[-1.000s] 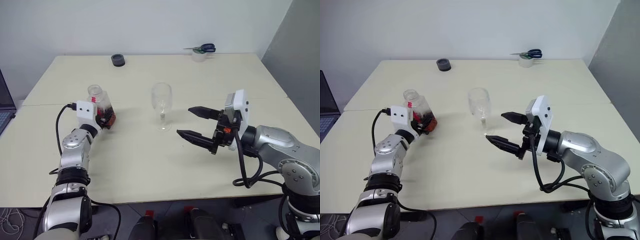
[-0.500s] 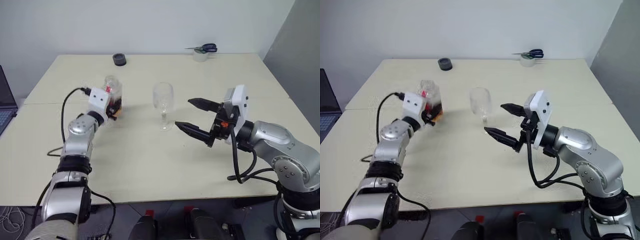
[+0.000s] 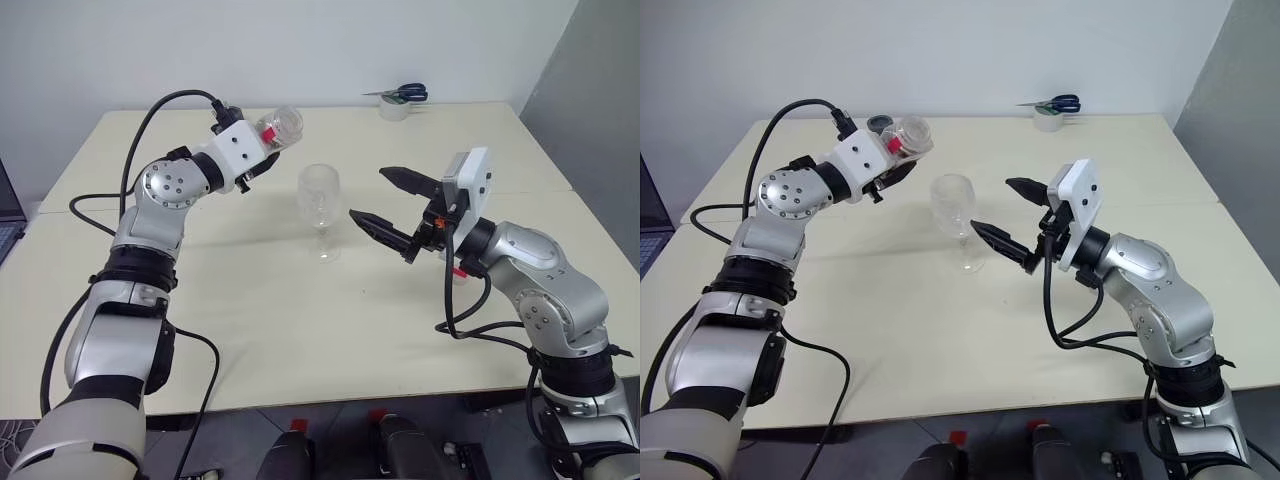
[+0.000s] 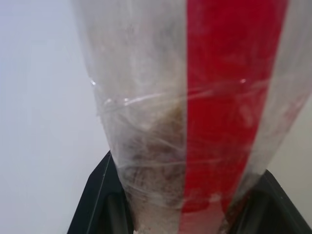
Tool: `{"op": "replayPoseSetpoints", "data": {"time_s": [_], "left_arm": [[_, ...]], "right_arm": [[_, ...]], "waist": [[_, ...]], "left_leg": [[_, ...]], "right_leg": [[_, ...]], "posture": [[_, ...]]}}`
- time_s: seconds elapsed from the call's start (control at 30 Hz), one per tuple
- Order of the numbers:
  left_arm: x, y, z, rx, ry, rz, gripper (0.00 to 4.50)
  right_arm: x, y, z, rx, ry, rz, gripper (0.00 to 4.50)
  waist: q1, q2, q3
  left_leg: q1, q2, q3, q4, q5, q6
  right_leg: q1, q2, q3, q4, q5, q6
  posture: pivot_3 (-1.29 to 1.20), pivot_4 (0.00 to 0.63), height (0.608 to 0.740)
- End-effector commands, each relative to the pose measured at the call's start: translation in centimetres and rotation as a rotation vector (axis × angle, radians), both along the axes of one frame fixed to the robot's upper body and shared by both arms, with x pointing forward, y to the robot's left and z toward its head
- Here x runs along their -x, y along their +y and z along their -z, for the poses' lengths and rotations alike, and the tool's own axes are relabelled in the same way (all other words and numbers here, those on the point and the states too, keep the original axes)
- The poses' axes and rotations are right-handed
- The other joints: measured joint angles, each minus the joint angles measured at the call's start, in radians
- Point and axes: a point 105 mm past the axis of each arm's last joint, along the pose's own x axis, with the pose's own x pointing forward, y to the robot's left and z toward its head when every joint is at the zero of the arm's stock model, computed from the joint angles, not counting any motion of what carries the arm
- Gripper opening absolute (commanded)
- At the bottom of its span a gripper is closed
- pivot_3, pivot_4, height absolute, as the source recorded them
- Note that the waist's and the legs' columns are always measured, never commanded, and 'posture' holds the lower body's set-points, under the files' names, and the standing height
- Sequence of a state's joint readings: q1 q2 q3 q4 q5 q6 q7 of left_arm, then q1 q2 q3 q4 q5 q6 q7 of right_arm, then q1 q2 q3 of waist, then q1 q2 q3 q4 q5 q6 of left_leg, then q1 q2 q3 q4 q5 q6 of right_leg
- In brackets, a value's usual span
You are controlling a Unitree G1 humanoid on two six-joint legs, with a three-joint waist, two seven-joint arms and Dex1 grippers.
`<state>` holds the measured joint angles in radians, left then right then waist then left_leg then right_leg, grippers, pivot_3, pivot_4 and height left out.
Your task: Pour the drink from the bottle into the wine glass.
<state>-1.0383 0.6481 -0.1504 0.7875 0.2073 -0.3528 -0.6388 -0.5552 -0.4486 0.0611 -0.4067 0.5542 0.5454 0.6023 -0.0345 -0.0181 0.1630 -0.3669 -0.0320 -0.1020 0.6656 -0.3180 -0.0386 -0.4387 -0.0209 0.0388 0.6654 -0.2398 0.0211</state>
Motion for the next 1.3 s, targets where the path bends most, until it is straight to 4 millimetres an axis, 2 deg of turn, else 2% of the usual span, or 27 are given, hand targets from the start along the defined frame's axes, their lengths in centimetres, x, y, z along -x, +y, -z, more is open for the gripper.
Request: {"op": "replayPoseSetpoints", "data": {"time_s": [0.03, 0.23, 1.3], "left_arm": [[0.3, 0.4, -2.8, -0.066, -0.094, 0.011, 1.77], [0.1, 0.8, -3.4, -0.172, -0.125, 0.009, 1.77], [-0.2, -1.2, -5.1, -0.491, -0.321, 0.047, 1.77]], "right_arm": [[0.6, 0.4, -1.4, -0.02, -0.073, -0.02, 4.5], [0.5, 0.8, -1.9, -0.032, -0.086, -0.019, 4.5], [0.1, 0.6, -1.7, -0.044, -0.091, 0.024, 4.5]], "waist": [[0.0, 0.0, 0.0], [0.002, 0.0, 0.0], [0.002, 0.0, 0.0]], "left_leg": [[0.0, 0.0, 0.0, 0.0, 0.0, 0.0], [-0.001, -0.001, 0.0, 0.001, 0.0, 0.0], [-0.002, -0.007, -0.001, 0.001, 0.0, 0.0]], "right_leg": [[0.0, 0.0, 0.0, 0.0, 0.0, 0.0], [0.0, 0.0, 0.0, 0.0, 0.0, 0.0], [-0.002, -0.001, 0.0, 0.002, 0.0, 0.0]], "posture": [[0.0, 0.15, 0.74], [0.0, 0.15, 0.74], [0.0, 0.15, 0.74]]}}
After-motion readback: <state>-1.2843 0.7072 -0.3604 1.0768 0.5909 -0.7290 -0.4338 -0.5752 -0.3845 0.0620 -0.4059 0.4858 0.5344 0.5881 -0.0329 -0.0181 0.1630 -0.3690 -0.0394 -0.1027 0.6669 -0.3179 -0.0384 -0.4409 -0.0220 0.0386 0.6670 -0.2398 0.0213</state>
